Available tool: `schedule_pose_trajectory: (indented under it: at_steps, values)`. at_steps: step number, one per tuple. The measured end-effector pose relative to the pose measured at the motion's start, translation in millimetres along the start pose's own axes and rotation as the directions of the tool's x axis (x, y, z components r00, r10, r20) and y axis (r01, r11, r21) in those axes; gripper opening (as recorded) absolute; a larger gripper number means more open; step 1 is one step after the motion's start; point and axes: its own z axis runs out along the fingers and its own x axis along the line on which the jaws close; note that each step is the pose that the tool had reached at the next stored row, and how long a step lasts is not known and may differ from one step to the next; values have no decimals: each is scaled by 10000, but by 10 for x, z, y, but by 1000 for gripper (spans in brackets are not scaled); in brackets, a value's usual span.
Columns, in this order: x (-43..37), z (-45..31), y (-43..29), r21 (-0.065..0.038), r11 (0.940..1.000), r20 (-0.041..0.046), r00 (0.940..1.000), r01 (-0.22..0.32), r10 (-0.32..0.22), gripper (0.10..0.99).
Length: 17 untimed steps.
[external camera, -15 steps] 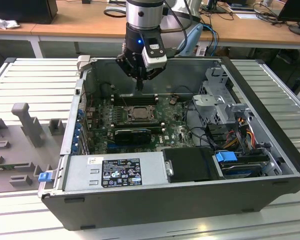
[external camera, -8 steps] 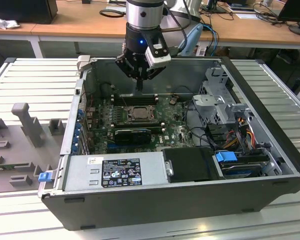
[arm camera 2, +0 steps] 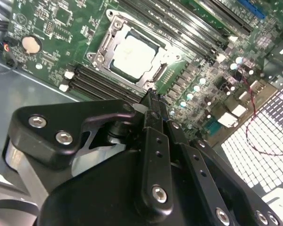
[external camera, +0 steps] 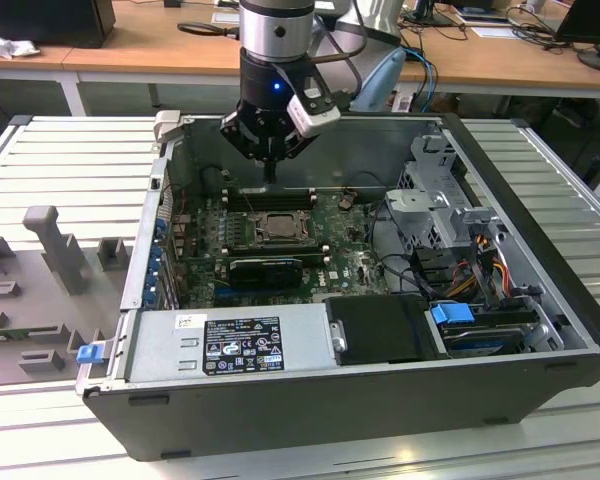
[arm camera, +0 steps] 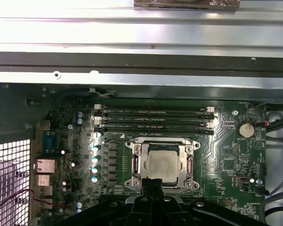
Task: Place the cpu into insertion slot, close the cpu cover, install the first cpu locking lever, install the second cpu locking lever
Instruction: 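Install the first cpu locking lever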
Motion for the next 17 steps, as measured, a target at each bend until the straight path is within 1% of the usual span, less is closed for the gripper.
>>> schedule_pose_trajectory:
  at_steps: [4, 17]
  values:
    - [38, 2, 0, -2, 10000, 0, 10000, 6, -6, 106]
    - [80, 8, 1, -3, 10000, -1, 10000, 9, -9, 106]
